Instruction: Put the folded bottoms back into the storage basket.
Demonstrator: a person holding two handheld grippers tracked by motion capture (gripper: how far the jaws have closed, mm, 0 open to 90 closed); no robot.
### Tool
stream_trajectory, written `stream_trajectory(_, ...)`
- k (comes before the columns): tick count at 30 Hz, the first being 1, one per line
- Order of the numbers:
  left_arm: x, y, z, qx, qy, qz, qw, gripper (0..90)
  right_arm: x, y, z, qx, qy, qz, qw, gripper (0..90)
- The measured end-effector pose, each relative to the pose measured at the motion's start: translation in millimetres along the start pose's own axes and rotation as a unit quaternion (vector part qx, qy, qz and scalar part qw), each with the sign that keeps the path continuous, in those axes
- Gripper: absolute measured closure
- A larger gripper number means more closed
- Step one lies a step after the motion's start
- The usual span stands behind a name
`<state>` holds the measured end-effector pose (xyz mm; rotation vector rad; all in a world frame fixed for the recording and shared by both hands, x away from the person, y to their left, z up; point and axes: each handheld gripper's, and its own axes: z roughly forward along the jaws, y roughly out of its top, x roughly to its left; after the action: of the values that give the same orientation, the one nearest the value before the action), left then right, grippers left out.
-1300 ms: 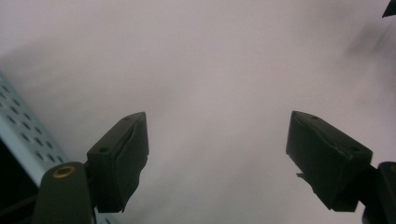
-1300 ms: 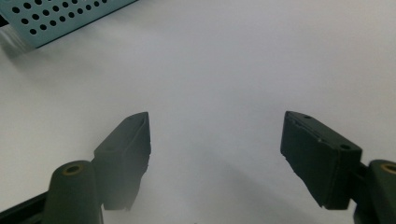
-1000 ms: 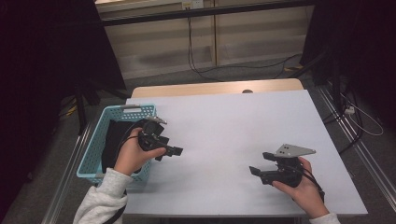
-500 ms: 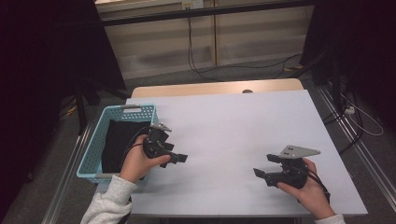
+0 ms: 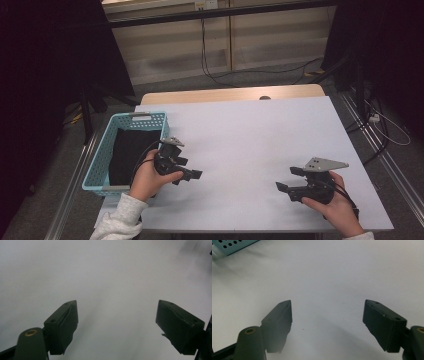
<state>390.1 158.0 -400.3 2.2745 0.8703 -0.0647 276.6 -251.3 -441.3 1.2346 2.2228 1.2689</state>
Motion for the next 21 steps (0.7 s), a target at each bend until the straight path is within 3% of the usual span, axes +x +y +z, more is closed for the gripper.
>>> stream_trajectory(21,4.2,-17.0,1.4,-0.014,-0.014,-0.004,0.9998,16.0,-4.2,-8.0,-9.6,0.006,-0.007,0.000,1.0000,22.8)
